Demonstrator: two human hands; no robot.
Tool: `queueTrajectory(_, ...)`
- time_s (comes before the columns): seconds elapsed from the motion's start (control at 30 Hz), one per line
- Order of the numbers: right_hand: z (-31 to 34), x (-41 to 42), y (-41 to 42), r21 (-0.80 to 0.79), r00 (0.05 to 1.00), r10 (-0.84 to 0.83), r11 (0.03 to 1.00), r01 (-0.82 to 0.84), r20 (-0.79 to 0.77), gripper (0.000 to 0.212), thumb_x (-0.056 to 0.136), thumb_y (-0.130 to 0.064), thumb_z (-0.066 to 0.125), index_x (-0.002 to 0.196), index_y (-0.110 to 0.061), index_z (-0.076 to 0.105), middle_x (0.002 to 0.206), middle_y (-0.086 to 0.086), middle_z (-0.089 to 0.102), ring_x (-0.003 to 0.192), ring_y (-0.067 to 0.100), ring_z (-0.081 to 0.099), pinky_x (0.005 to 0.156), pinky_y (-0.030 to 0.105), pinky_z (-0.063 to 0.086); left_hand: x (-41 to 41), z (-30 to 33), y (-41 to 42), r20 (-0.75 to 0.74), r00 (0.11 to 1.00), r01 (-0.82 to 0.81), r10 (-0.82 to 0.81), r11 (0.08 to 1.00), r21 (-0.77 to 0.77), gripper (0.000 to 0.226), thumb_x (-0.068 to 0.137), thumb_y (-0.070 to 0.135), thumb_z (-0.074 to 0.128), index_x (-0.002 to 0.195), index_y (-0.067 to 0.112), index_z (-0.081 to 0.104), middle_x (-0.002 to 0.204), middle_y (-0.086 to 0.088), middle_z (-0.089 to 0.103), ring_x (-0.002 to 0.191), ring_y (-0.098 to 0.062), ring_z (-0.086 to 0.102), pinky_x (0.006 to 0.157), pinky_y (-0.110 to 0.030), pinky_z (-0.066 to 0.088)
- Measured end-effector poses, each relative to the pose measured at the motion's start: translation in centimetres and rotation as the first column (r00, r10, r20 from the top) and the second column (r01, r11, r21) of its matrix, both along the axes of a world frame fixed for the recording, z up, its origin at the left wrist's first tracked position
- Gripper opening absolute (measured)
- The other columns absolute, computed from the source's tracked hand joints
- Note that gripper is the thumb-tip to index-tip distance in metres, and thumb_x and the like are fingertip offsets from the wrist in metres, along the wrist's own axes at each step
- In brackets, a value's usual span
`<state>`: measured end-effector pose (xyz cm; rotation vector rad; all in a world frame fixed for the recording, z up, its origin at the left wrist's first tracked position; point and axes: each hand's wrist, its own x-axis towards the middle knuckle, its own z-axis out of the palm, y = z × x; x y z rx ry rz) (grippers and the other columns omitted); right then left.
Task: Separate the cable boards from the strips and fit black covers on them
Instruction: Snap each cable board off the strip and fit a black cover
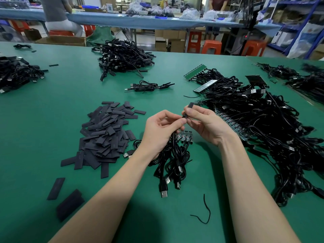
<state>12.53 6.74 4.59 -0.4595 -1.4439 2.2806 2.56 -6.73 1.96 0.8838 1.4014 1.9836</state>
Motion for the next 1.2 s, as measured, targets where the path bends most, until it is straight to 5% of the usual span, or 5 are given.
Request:
queueTrajectory(0.33,0.4,0.2,-0.4,0.065,0.999,0.035,0.997,-0.036,0.014,0.009,0.076,-0.014,0.075,0.082,-0.016,0.080,0.085,0.001,0.074,0.073,0.006,0.069,0.069,0.014,0.055,0.0,0.0,-0.1,-0.024,0.999,-0.022,0.022,1.000,-0.001,0.011,0.084,0.000,0.077,0.086,0.004,0.067,0.071,-0.006,0.074,0.064,-0.014,0.070,0.063,-0.019,0.053)
queueTrajectory(0.57,0.9,0.1,-0.5,0.137,0.987,-0.008,0.990,0.030,-0.162,0.040,0.072,-0.020,0.084,0.111,-0.022,0.074,0.105,0.008,0.075,0.087,0.019,0.072,0.082,0.029,0.057,-0.1,0.1,-0.2,0.038,0.999,-0.001,0.000,1.000,0.027,0.011,0.085,0.000,0.075,0.087,0.003,0.065,0.070,-0.006,0.071,0.062,-0.012,0.065,0.067,-0.020,0.053)
queueTrajectory(0.8,0.7,-0.3,-0.9,0.124,0.978,-0.108,0.984,0.131,-0.178,0.020,0.075,-0.016,0.079,0.094,-0.019,0.082,0.101,0.007,0.078,0.087,0.020,0.074,0.080,0.029,0.058,-0.1,0.3,-0.2,0.083,0.997,0.001,-0.005,0.999,0.045,0.017,0.085,0.002,0.075,0.093,0.011,0.063,0.073,-0.008,0.073,0.063,-0.013,0.064,0.066,-0.020,0.053)
queueTrajectory(1.0,0.6,-0.7,-1.5,0.094,0.974,-0.142,0.983,0.161,-0.176,0.030,0.064,-0.024,0.090,0.092,-0.018,0.082,0.096,0.009,0.077,0.080,0.017,0.072,0.075,0.024,0.057,-0.1,0.2,-0.1,0.077,0.997,-0.019,0.014,0.998,0.067,0.022,0.086,0.002,0.075,0.094,0.013,0.057,0.078,-0.010,0.075,0.066,-0.014,0.067,0.066,-0.022,0.054)
queueTrajectory(1.2,0.2,-1.3,-1.8,0.041,0.975,-0.139,0.988,0.148,-0.175,0.018,0.076,-0.017,0.075,0.093,-0.015,0.080,0.095,0.012,0.077,0.076,0.016,0.071,0.072,0.024,0.058,-0.4,0.0,0.0,0.064,0.997,-0.044,0.039,0.996,0.080,0.021,0.086,0.000,0.075,0.088,0.013,0.058,0.072,-0.009,0.073,0.062,-0.016,0.065,0.067,-0.022,0.054)
